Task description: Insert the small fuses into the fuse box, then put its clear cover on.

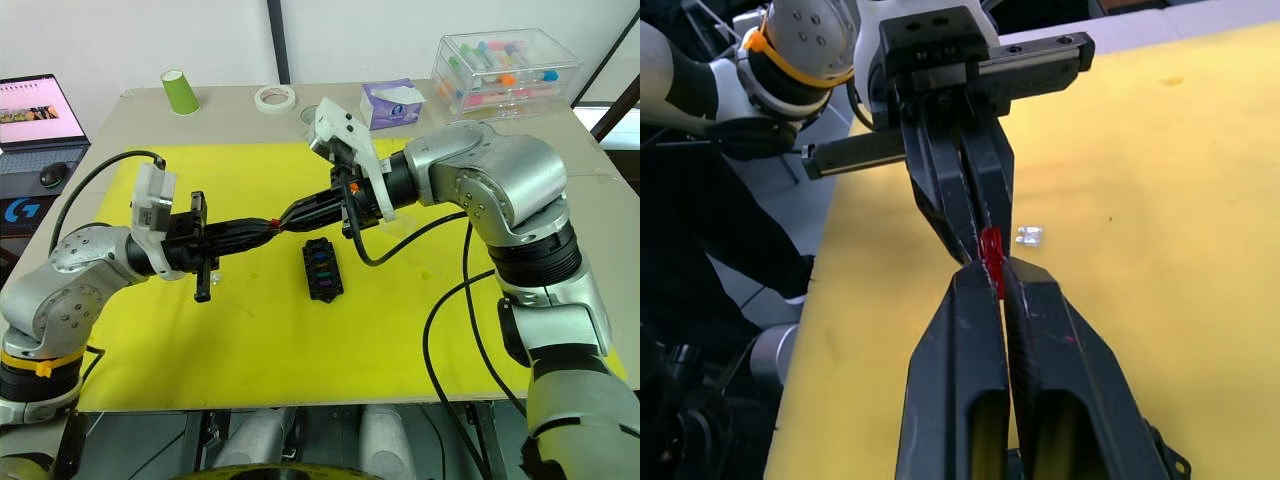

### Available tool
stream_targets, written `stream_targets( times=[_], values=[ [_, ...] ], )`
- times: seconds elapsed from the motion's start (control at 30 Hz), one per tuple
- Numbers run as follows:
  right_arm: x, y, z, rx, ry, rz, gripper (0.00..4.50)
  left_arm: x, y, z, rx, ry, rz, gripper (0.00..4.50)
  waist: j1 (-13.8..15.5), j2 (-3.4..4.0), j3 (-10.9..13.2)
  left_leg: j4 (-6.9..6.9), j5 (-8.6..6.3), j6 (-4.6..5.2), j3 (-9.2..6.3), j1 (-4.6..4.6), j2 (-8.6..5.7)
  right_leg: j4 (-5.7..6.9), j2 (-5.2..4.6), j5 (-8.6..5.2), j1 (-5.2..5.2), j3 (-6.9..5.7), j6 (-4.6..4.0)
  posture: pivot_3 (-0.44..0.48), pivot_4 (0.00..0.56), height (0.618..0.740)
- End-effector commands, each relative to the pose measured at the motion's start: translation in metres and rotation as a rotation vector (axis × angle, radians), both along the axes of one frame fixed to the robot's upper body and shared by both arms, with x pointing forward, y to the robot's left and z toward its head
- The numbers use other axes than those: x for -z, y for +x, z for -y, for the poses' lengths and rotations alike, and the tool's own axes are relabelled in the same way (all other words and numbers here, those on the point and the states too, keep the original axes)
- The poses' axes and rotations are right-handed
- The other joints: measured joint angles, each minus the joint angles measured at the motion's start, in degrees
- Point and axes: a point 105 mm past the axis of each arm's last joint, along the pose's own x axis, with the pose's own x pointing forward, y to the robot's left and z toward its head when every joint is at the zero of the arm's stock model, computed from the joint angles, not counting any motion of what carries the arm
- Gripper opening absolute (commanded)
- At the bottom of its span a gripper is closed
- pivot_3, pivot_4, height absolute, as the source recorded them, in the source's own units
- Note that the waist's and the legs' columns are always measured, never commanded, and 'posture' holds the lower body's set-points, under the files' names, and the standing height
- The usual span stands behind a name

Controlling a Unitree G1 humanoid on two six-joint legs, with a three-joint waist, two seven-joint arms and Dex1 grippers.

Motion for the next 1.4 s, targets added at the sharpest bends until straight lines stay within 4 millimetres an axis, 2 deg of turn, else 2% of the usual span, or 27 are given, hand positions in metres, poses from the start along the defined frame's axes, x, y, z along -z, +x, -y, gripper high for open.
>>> stream_targets(
  times=[0.03,0.17,0.3,0.43,0.53,0.67,0.77,0.97,1.13,1.4],
  values=[
    [-0.009,-0.007,-0.002,-0.041,0.006,0.046,0.01,-0.005,0.001,-0.004,-0.026,0.0,0.038,0.0,0.0,0.0,0.0,0.0,0.0,0.0,0.0,0.0,0.0,0.0,0.0,0.0,0.0,0.0,0.0,0.0,0.15,0.74],
    [-0.009,-0.006,-0.001,-0.04,-0.003,0.052,0.01,-0.005,0.001,-0.004,-0.027,0.0,0.038,0.0,0.0,0.0,0.0,0.0,0.0,0.0,0.0,0.0,0.0,0.0,0.0,0.0,0.0,0.0,0.0,0.0,0.15,0.74],
    [-0.007,-0.003,0.0,-0.034,-0.034,0.078,0.01,0.01,0.01,-0.008,-0.09,0.119,-0.05,0.0,0.0,-0.01,0.0,0.0,0.0,0.0,0.0,0.0,0.0,0.0,0.0,0.0,0.0,0.0,0.0,0.0,0.15,0.74],
    [0.004,0.007,0.005,-0.015,-0.127,0.158,0.0,0.027,0.016,-0.01,-0.124,0.242,-0.045,1.02,0.0,0.0,0.0,-0.01,0.0,0.0,0.0,0.0,-0.01,-0.01,0.0,0.0,0.0,0.0,0.0,0.0,0.15,0.74],
    [0.022,0.019,0.011,-0.024,-0.252,0.282,0.0,0.049,0.019,-0.008,-0.131,0.347,-0.005,2.11,0.0,0.0,0.0,-0.02,0.0,0.0,0.01,0.0,-0.01,-0.02,0.01,0.0,0.0,-0.03,0.0,0.0,0.15,0.74],
    [0.031,0.026,0.011,-0.066,-0.314,0.342,0.0,0.075,0.02,-0.005,-0.118,0.436,0.01,3.51,0.0,0.0,0.0,-0.06,0.0,0.0,0.04,0.0,0.0,-0.02,0.01,0.0,-0.04,-0.03,0.0,0.0,0.15,0.74],
    [0.037,0.032,0.009,-0.095,-0.339,0.376,0.0,0.085,0.025,-0.002,-0.122,0.445,0.015,4.47,0.0,0.0,0.0,-0.06,0.0,0.0,0.04,0.0,0.01,-0.03,0.02,0.0,-0.04,-0.03,0.0,0.0,0.15,0.74],
    [0.051,0.044,0.007,-0.118,-0.391,0.382,0.0,0.088,0.038,0.002,-0.143,0.451,0.057,4.47,0.0,0.0,0.0,-0.05,0.0,0.0,0.03,-0.01,0.0,-0.03,0.03,0.0,-0.03,-0.04,0.0,0.0,0.15,0.74],
    [0.062,0.055,0.009,-0.108,-0.453,0.384,0.0,0.09,0.041,0.007,-0.12,0.462,0.092,4.47,-0.1,0.0,0.0,-0.05,0.0,0.0,0.03,-0.01,0.0,-0.03,0.03,0.0,-0.04,-0.05,0.0,0.0,0.15,0.74],
    [0.065,0.061,0.009,-0.099,-0.467,0.382,0.0,0.091,0.043,0.012,-0.099,0.467,0.102,4.47,-0.1,0.0,0.0,-0.04,0.0,0.0,0.02,-0.01,0.0,-0.02,0.04,0.0,-0.05,-0.05,0.0,0.0,0.15,0.74]
  ],
)
